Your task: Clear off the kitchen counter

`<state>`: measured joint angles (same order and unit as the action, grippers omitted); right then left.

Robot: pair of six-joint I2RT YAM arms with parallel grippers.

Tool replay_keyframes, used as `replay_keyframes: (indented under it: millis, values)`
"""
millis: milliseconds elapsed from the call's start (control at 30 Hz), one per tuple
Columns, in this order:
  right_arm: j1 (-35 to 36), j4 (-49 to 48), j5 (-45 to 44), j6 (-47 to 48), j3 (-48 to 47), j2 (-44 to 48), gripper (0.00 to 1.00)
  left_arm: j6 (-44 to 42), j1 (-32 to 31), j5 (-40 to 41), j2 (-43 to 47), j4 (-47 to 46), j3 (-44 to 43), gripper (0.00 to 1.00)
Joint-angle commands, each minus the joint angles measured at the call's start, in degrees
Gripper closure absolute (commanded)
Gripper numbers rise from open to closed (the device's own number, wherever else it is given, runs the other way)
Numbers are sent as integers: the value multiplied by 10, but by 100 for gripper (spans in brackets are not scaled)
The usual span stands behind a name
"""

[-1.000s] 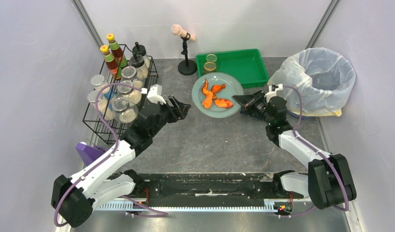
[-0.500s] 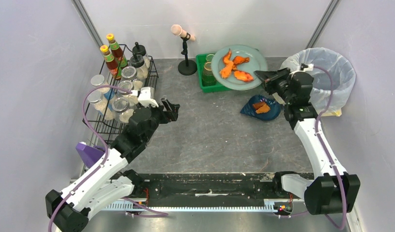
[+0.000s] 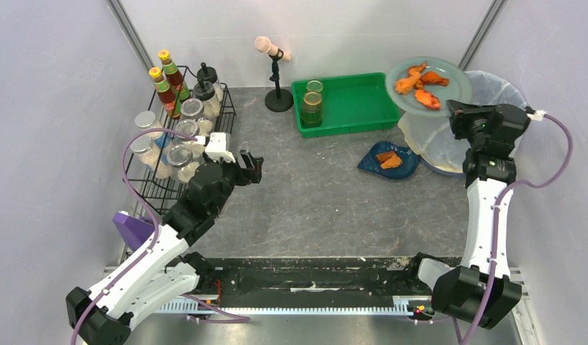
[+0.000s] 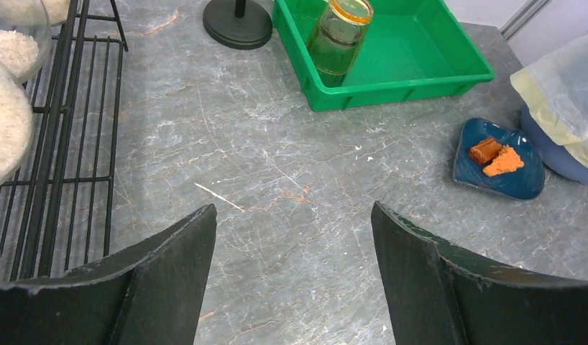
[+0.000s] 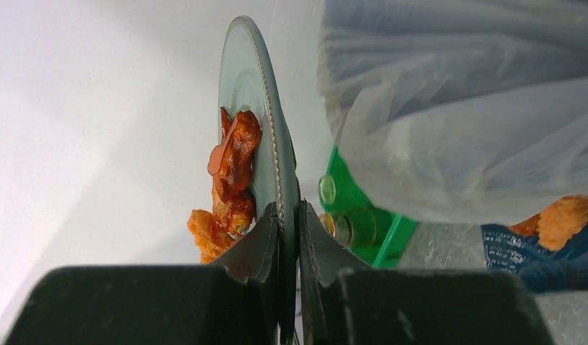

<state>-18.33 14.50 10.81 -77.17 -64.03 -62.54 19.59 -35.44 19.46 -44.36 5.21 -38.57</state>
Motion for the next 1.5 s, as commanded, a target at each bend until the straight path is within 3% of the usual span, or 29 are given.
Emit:
replay_keyframes:
  millis: [0, 433, 700, 933, 1333, 1467]
  values:
    - [-57, -103, -5, -46, -71, 38, 100, -27, -2, 8, 11, -39, 13, 16]
    - [-187, -62, -90, 20, -128, 13, 100, -20, -2, 11, 32, -49, 25, 15]
    - [-186, -60, -157, 182, -145, -16, 100, -18, -3, 14, 34, -49, 28, 16]
    - [-184, -103, -140, 322, -153, -60, 100, -17, -4, 17, 40, -49, 31, 16]
    - [-108, -128, -161, 527, -217, -108, 100, -18, -4, 21, 44, -66, 33, 16]
    - [-83, -116, -211, 578, -237, -112, 100, -18, -4, 22, 45, -66, 34, 16]
